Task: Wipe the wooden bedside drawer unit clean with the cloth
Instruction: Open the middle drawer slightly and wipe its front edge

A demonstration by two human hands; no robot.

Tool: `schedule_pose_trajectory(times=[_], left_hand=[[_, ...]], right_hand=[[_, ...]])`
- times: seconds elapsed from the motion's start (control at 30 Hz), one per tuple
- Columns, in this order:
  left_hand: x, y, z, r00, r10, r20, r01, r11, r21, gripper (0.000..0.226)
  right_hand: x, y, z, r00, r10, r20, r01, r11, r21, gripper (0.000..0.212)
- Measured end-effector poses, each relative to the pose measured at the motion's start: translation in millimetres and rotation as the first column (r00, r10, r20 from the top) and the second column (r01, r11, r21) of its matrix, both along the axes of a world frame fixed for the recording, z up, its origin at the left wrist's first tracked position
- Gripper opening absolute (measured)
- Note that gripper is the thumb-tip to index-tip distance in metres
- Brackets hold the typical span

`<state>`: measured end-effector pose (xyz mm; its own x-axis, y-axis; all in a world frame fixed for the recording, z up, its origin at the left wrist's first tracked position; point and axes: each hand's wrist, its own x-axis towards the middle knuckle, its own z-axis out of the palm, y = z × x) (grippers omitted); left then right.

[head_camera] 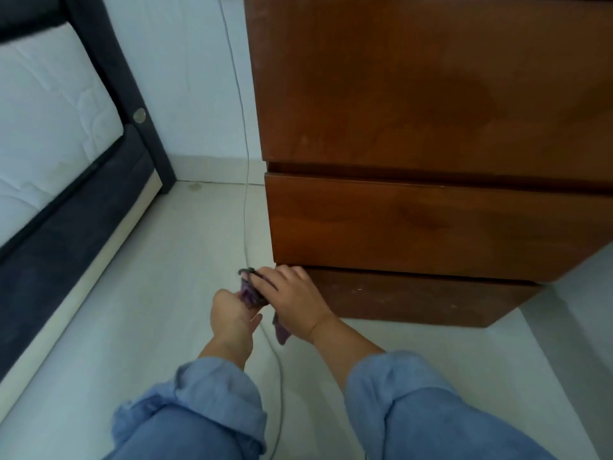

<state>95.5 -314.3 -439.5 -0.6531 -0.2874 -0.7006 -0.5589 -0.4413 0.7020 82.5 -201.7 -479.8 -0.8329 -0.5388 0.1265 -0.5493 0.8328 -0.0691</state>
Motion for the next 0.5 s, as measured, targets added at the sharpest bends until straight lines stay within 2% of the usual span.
schedule_pose_trajectory(times=[0.03,0.1,0.2,0.27,0.33,0.4,0.43,0.5], left_hand=[[1,5,0,0.996,-0.084,0.017,0.084,0.996,-0.025,0.038],[5,17,-1,0.972,-0.231,0.041,0.233,0.971,-0.045,0.036],[8,33,2,0.941,-0.335,0.05,0.338,0.938,-0.075,0.029],[5,41,0,0.914,-0.402,0.051,0.404,0.894,-0.191,0.026],[7,50,-6,0.867,-0.497,0.05,0.474,0.787,-0.395,0.025],[10,58,-12,0.775,-0.63,0.046,0.511,0.583,-0.632,0.02],[10,63,-16,0.725,-0.687,0.053,0.505,0.477,-0.719,0.024],[6,70,-23,0.709,-0.7,0.081,0.461,0.374,-0.804,0.043]], right_hand=[[13,10,0,0.996,-0.072,0.057,0.074,0.997,-0.02,0.098],[38,36,3,0.972,-0.206,0.113,0.212,0.976,-0.046,0.085],[64,83,7,0.902,-0.39,0.185,0.418,0.897,-0.144,0.068],[78,116,11,0.839,-0.493,0.231,0.533,0.83,-0.164,0.067],[92,149,15,0.768,-0.591,0.248,0.634,0.755,-0.167,0.071],[98,175,17,0.706,-0.656,0.266,0.704,0.69,-0.167,0.074],[100,187,16,0.679,-0.68,0.277,0.731,0.664,-0.16,0.075],[100,206,12,0.62,-0.725,0.301,0.782,0.601,-0.163,0.075]])
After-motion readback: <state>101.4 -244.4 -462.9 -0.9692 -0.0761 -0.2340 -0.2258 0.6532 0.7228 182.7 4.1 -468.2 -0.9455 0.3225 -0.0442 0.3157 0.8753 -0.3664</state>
